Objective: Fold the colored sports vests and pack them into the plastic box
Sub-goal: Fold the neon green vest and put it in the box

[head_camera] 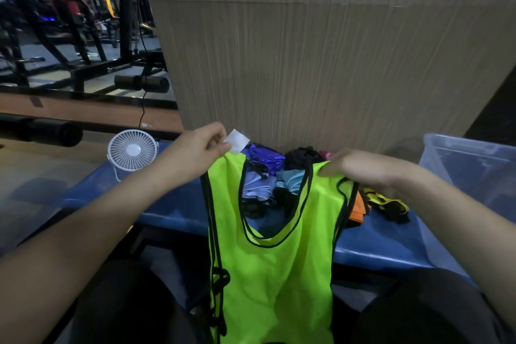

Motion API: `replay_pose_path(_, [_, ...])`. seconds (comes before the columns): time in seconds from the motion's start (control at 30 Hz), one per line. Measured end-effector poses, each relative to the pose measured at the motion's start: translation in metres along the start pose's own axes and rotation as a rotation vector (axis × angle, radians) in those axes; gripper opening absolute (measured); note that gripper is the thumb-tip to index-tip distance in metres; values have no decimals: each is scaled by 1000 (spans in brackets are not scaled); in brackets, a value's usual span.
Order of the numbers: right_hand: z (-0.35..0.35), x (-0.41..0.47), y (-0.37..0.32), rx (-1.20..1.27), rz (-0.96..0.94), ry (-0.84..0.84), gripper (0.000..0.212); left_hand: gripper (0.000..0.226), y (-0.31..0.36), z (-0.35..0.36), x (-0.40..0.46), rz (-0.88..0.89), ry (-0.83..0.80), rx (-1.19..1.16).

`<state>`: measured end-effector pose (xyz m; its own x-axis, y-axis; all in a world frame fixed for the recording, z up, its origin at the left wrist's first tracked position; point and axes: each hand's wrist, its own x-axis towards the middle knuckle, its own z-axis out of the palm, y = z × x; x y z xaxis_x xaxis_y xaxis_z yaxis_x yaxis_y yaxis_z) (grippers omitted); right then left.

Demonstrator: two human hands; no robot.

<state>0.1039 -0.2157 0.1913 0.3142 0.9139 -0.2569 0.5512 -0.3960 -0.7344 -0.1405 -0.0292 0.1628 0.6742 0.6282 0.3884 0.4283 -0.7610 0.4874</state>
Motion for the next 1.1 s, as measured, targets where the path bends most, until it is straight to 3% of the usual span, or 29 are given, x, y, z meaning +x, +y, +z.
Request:
replay_pose_path(0.2, [13,7,7,178,-5,-80,21,24,9,8,-3,-29,-122,-260])
replay_pose_path(0.37, [17,10,5,234,7,-145,26,21,18,9,-5,55,-233,-328])
replay_pose_path(0.53, [18,13,5,283,17,-119,28,41,26,5,-7,-38,-350,-403])
replay_pose_path(0.67, [23,16,8,326,23,-112,25,14,26,7,-8,-71,-372,-604])
replay_pose_path(0.73, [27,17,9,333,6,-90,24,7,21,18,-9,-84,-356,-582])
replay_pose_path(0.87, [28,14,1,433,-61,8,22,25,-19,69,-32,-156,-283,-384])
replay_pose_path(0.97, [18,11,-12,444,-152,73,22,45,-44,101,-57,-331,-488,-379])
replay_pose_path(1.03, [10,12,-19,409,-188,103,24,41,-40,112,-62,-331,-600,-395])
replay_pose_path(1.1, [5,13,-24,386,-191,111,24,30,-26,113,-57,-259,-588,-435])
